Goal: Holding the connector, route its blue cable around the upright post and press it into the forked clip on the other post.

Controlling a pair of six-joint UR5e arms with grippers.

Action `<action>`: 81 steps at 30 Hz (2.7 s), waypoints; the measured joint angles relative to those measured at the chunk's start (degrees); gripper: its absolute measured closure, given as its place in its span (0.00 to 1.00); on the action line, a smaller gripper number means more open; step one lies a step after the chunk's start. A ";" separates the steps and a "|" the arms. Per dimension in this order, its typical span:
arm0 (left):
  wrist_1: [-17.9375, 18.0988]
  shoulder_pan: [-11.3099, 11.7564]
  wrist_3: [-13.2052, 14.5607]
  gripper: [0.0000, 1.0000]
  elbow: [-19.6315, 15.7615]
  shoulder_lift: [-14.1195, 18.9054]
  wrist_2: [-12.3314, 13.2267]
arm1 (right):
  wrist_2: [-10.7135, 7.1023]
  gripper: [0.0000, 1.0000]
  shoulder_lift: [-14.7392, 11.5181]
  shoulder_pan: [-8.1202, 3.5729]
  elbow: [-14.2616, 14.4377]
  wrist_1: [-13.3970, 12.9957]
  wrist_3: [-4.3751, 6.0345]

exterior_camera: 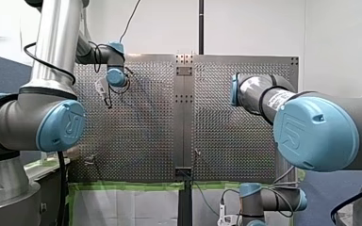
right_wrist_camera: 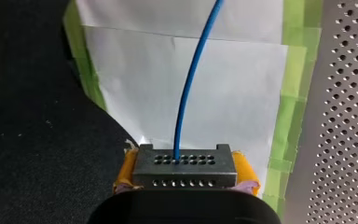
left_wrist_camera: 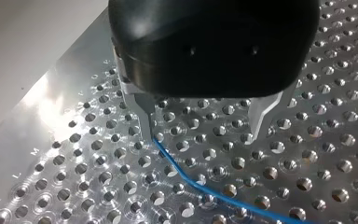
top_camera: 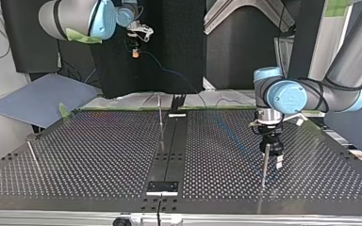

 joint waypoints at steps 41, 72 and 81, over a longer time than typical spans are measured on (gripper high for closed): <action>-3.38 -1.59 -0.72 0.00 0.00 0.05 -3.48 | 2.17 1.00 -19.78 -2.07 5.37 14.17 2.39; 2.48 -3.22 4.63 0.00 -12.70 12.13 -6.03 | 0.70 1.00 -35.34 -2.49 6.70 10.64 2.49; 2.55 -4.65 9.23 0.00 -17.29 15.35 -2.85 | 0.71 1.00 -34.71 -1.99 6.95 9.94 1.51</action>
